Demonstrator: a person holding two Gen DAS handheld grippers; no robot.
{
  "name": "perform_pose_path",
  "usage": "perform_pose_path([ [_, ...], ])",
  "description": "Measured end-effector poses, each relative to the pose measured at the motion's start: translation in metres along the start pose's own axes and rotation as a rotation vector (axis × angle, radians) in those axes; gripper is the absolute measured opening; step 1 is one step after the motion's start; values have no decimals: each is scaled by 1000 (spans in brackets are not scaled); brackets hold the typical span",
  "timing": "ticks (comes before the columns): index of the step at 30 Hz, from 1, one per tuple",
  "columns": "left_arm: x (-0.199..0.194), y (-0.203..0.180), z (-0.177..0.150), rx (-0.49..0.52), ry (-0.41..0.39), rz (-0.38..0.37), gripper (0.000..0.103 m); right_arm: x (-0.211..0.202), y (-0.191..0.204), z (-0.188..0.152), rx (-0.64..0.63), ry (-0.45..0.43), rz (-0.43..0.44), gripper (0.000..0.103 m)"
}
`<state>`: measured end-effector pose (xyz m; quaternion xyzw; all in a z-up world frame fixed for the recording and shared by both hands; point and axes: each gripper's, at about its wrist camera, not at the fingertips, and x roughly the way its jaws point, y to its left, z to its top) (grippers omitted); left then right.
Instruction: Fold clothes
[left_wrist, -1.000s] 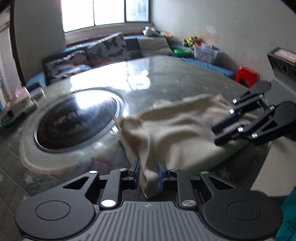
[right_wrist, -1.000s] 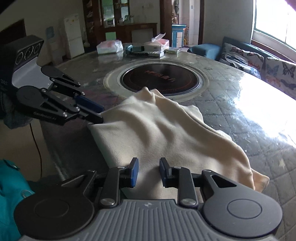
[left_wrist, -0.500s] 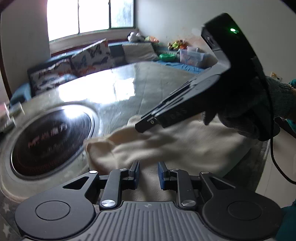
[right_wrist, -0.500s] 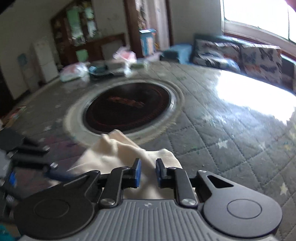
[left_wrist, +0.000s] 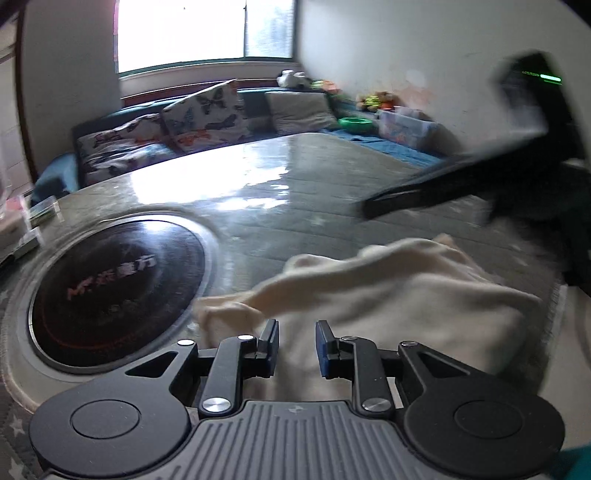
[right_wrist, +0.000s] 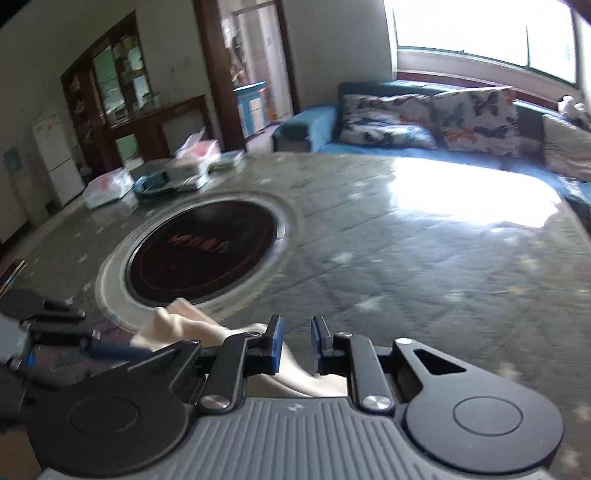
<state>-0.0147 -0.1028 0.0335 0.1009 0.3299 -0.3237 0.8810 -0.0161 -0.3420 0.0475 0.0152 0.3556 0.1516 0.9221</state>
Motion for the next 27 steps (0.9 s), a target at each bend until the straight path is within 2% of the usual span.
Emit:
perform_pose_path([
  [3,13,15,1,-36,27,29,24,-25,-19,-7,9,-5,-68,16],
  [6,13,17,1,-39,23,30,24,-41,-34,-20,19,18,-110,16],
  [13,12,14,1,-14,25,45,25,-50,-39,-58,43,80,-84,16],
  [15,14,12,2,-8,27,47,26,-52,-37,-66,49,75,-80,18],
  [17,16,10,3,-1,28,50,28,-53,-36,-74,67,72,-78,28],
  [18,16,9,3,2,28,52,28,-52,-37,-76,75,73,-82,28],
  [22,16,7,2,14,29,61,28,-44,-36,-84,84,67,-96,26],
  [27,16,6,2,21,28,65,29,-41,-23,-84,5,56,-143,24],
])
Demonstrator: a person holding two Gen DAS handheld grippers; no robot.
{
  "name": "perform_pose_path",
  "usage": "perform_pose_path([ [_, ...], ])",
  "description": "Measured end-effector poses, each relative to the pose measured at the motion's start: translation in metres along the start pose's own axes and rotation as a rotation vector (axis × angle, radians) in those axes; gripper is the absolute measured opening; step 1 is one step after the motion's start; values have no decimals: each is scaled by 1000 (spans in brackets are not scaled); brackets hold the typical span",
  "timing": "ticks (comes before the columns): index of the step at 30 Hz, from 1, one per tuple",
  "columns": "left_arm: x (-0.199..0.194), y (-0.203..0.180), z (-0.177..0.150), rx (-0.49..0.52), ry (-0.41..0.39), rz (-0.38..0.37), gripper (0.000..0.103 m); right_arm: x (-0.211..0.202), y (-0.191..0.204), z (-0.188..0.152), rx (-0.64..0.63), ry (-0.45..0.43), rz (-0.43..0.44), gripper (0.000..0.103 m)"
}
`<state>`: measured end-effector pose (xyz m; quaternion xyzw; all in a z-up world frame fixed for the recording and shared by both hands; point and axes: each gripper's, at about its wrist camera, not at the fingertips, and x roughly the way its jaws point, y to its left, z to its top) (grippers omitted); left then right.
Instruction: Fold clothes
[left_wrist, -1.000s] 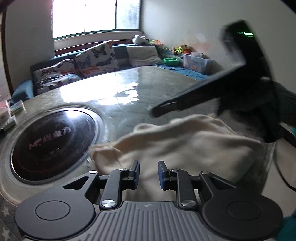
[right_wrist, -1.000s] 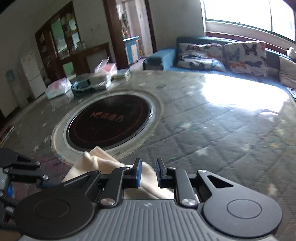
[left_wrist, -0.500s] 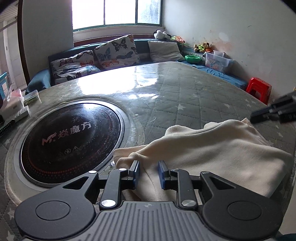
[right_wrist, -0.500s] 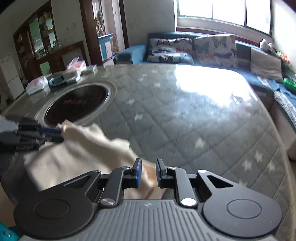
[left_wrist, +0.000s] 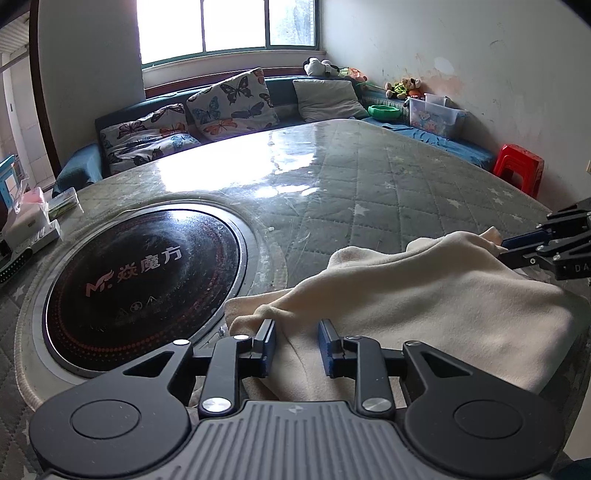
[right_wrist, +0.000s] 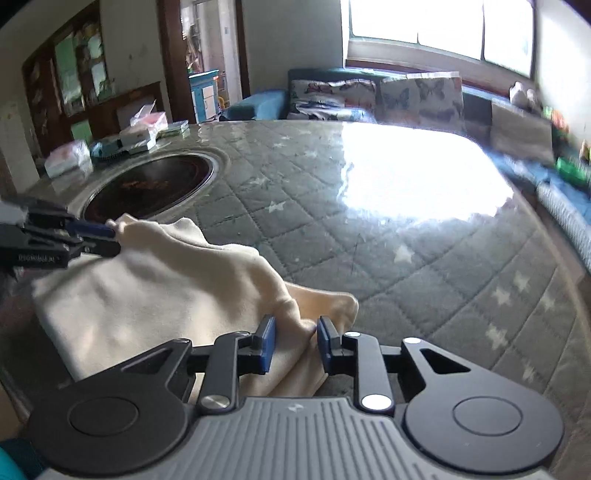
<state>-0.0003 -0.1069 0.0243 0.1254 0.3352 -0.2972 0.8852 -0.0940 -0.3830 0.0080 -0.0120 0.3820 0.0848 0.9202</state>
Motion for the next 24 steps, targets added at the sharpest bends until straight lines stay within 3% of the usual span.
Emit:
perform_pose_path([
  [4,0,-1,0,7,-4,5,29,1,0,0,4,0,-9,24],
  [6,0,-2,-1,14,-7,8,29,-1,1,1,0,-11,-19,16],
  [7,-1,-3,-1,19,-9,10,29,-2,2,2,-8,-19,-28,5],
  [8,-1,-4,-2,24,-10,12,29,-4,3,3,-16,-28,-37,4],
  [17,0,-6,-5,45,-27,22,31,10,6,1,-90,-34,-109,5],
  [24,-13,-11,-5,28,-62,23,31,-20,18,8,-126,-88,-51,8],
])
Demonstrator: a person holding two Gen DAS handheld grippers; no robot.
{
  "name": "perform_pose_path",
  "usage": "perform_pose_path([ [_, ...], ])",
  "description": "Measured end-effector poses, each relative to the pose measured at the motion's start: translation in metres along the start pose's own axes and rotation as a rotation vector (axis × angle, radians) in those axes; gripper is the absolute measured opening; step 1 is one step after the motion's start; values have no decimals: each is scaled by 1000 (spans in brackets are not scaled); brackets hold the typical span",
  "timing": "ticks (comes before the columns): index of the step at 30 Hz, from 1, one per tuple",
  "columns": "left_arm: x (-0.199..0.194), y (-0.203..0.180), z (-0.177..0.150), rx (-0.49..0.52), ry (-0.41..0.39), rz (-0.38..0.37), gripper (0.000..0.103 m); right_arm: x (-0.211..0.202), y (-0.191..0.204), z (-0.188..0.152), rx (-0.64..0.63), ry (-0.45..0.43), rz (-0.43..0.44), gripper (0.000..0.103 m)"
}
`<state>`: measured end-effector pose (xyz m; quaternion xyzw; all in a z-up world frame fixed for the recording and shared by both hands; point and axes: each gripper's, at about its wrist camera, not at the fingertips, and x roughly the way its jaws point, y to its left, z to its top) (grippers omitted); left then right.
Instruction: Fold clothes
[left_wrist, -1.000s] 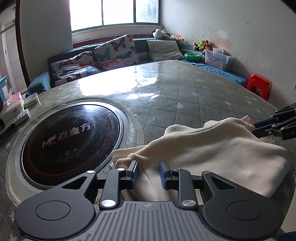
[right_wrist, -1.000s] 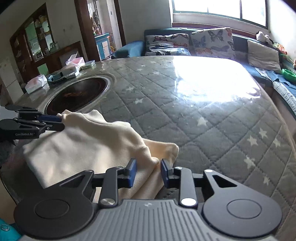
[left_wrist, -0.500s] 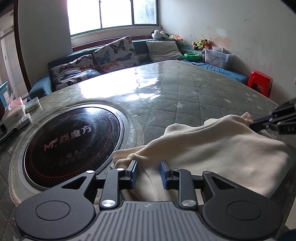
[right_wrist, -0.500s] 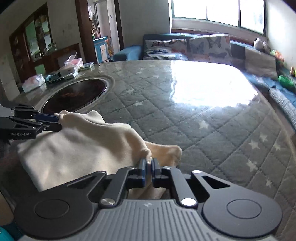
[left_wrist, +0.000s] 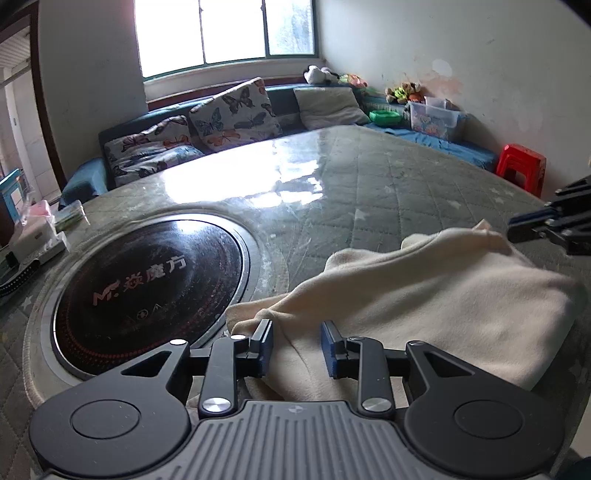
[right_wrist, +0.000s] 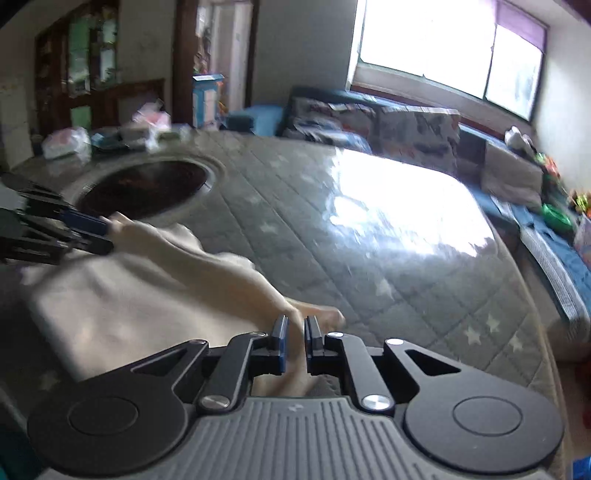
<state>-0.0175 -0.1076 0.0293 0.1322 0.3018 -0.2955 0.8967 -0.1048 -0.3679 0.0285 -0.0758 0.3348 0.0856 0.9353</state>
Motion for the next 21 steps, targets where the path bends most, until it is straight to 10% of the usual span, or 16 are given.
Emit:
perform_pose_path([
  [7,-30,-21,-11,45,-46,-106,31,-16,31,-5,-56,-10,142,8],
  [21,-20,-18,-24,43,2,-137,31,-11,18,-40,26,22,154,8],
])
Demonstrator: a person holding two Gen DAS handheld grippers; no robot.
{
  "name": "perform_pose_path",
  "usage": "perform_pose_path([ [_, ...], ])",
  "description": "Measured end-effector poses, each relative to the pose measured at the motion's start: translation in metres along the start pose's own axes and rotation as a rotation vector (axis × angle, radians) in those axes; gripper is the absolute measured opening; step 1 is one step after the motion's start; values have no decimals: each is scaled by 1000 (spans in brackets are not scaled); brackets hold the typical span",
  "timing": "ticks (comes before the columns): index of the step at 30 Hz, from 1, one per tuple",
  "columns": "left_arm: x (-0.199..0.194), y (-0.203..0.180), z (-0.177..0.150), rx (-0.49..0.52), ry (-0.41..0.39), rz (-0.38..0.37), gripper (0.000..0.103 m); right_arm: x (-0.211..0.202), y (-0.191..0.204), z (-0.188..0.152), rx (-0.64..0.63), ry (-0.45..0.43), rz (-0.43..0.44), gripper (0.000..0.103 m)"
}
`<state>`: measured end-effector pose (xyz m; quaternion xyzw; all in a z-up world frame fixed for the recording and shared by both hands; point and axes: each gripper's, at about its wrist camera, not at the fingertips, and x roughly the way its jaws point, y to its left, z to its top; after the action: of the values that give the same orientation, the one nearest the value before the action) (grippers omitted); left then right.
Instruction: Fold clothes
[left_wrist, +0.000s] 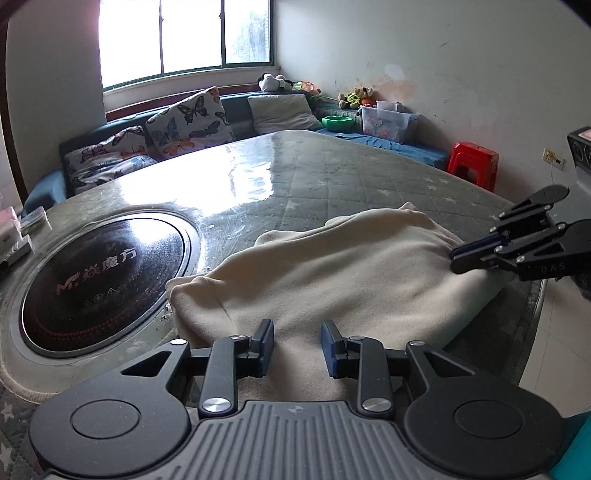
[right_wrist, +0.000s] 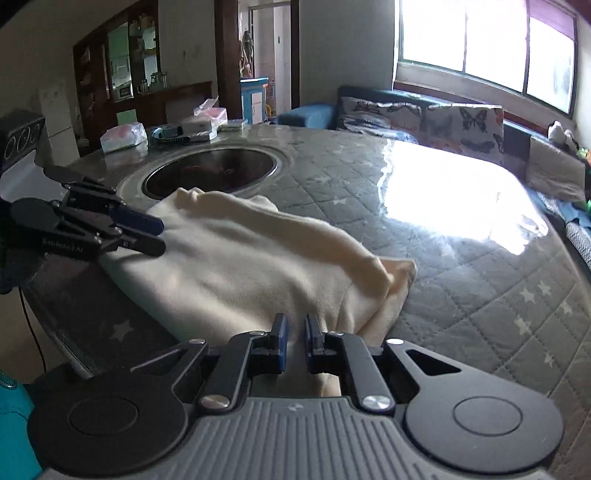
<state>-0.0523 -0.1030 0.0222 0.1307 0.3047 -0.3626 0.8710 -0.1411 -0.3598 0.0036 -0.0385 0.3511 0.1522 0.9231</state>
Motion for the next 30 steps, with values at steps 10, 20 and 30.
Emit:
perform_pose_path([
  [10,29,21,36,-108,25,56,31,31,-16,53,5,-19,-24,8],
  [20,52,41,48,-144,66,68,32,71,-25,68,23,34,-37,10],
  [30,-6,-2,18,-14,-7,18,32,23,33,49,-154,34,115,12],
])
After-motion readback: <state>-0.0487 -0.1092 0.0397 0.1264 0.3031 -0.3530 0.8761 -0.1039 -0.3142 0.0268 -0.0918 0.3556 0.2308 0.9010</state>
